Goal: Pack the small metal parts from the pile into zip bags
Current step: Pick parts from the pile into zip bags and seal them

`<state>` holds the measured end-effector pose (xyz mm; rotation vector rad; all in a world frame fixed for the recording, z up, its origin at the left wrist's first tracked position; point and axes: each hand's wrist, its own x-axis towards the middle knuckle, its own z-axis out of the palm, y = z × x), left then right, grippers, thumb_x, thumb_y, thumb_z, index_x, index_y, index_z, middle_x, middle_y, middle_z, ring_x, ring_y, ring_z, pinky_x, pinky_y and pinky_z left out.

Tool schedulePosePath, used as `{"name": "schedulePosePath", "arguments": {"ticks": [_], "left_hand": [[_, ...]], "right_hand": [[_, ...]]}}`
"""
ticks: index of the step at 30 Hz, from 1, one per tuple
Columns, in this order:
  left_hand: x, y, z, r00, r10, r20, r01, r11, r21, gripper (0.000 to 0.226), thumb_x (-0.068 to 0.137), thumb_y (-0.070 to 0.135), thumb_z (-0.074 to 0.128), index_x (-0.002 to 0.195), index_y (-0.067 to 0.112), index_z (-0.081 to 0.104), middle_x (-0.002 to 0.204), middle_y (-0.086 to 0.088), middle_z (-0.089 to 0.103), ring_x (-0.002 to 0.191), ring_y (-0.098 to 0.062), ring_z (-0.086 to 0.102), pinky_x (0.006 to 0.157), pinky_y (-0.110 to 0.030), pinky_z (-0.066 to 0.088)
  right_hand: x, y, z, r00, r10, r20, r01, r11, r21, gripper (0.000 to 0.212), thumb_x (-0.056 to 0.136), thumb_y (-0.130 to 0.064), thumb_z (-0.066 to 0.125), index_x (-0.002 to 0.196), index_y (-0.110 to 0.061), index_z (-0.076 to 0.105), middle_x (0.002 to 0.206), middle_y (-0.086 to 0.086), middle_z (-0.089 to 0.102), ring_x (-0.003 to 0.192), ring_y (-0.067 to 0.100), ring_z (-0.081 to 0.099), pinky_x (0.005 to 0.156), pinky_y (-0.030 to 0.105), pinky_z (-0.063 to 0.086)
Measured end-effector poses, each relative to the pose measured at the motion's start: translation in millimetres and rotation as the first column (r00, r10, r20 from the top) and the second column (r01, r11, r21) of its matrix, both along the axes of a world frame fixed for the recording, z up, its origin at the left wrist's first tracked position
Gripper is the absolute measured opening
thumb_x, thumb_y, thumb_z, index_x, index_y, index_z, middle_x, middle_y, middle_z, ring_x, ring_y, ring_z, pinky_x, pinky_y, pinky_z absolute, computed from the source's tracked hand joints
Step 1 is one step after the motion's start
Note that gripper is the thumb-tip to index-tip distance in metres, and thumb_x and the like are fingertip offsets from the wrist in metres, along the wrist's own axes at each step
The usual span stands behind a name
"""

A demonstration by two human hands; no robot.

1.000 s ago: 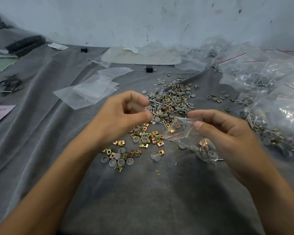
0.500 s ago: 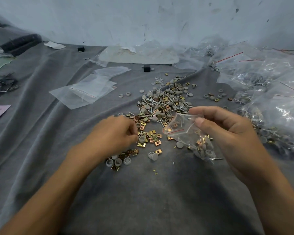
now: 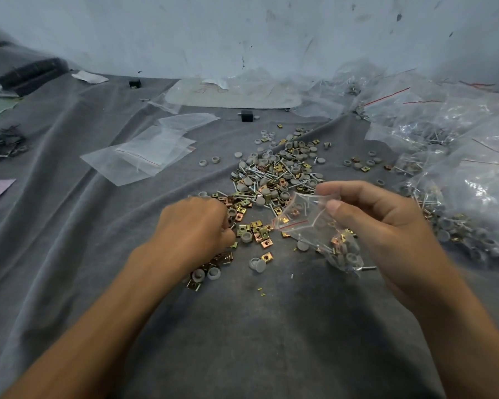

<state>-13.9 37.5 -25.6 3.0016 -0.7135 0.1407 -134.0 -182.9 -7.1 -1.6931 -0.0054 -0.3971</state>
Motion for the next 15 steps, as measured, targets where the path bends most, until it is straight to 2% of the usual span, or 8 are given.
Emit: {"name": "schedulePosePath", "arguments": {"ticks": [2, 5, 8, 10, 13, 15], "left_hand": [[2.3, -3.9, -2.0, 1.0, -0.012, -0.007, 0.012, 1.0, -0.004, 0.018, 0.083, 0.04, 0.063, 0.082, 0.023, 0.069, 0.083, 0.005, 0.067, 0.08, -0.019, 0.062, 0.061, -0.032, 0.051], [5.0, -7.7, -4.8, 0.998, 0.04, -0.058, -0.043, 0.998, -0.051, 0.026, 0.083, 0.047, 0.065, 0.078, 0.021, 0.069, 0.077, 0.004, 0.067, 0.073, -0.015, 0.059, 0.053, -0.028, 0.039], [7.2, -2.9, -0.8, 0.991, 0.068, -0.113, -0.091, 0.972, -0.215, 0.024, 0.085, 0.041, 0.06, 0.075, 0.02, 0.065, 0.07, 0.004, 0.067, 0.067, -0.013, 0.06, 0.053, -0.028, 0.041], [5.2, 0.4, 9.0, 0.983, -0.015, -0.185, -0.057, 0.924, -0.379, 0.017, 0.091, 0.036, 0.056, 0.079, 0.025, 0.06, 0.068, 0.007, 0.065, 0.062, -0.004, 0.058, 0.053, -0.03, 0.042], [-10.5, -0.5, 29.6, 0.934, -0.257, -0.249, 0.049, 0.781, -0.623, 0.013, 0.092, 0.04, 0.05, 0.084, 0.031, 0.054, 0.068, 0.015, 0.061, 0.055, 0.0, 0.05, 0.049, -0.017, 0.037], [-24.1, -4.9, 39.4, 0.906, -0.367, -0.211, 0.152, 0.748, -0.646, 0.011, 0.091, 0.043, 0.048, 0.086, 0.034, 0.052, 0.071, 0.018, 0.061, 0.056, -0.001, 0.05, 0.05, -0.018, 0.038]], "right_hand": [[-0.2, 0.2, -0.6, 1.0, -0.004, -0.011, 0.004, 1.0, -0.015, 0.024, 0.093, -0.015, 0.068, 0.103, -0.035, 0.079, 0.09, -0.004, 0.076, 0.083, 0.005, 0.067, 0.074, 0.015, 0.054], [-0.1, -0.5, -1.4, 1.0, -0.011, -0.021, 0.01, 0.999, -0.034, 0.022, 0.093, -0.02, 0.068, 0.104, -0.036, 0.079, 0.094, 0.0, 0.076, 0.086, 0.009, 0.068, 0.079, 0.021, 0.054], [0.0, -1.4, -1.6, 1.0, -0.017, -0.018, 0.017, 0.999, -0.036, 0.023, 0.094, -0.018, 0.068, 0.105, -0.036, 0.079, 0.094, -0.001, 0.077, 0.085, 0.008, 0.068, 0.077, 0.02, 0.053], [0.0, -1.6, -2.4, 1.0, -0.019, -0.017, 0.018, 0.999, -0.032, 0.024, 0.094, -0.016, 0.068, 0.104, -0.035, 0.079, 0.093, -0.002, 0.077, 0.086, 0.007, 0.068, 0.079, 0.02, 0.053], [0.0, -1.9, -2.6, 0.999, -0.027, -0.024, 0.026, 0.998, -0.054, 0.024, 0.095, -0.017, 0.069, 0.104, -0.036, 0.078, 0.095, 0.002, 0.076, 0.088, 0.016, 0.069, 0.084, 0.032, 0.053], [-0.4, -2.4, -2.0, 0.999, -0.032, -0.023, 0.03, 0.998, -0.055, 0.024, 0.095, -0.017, 0.068, 0.105, -0.036, 0.078, 0.096, 0.003, 0.076, 0.091, 0.023, 0.07, 0.086, 0.035, 0.054]]}}
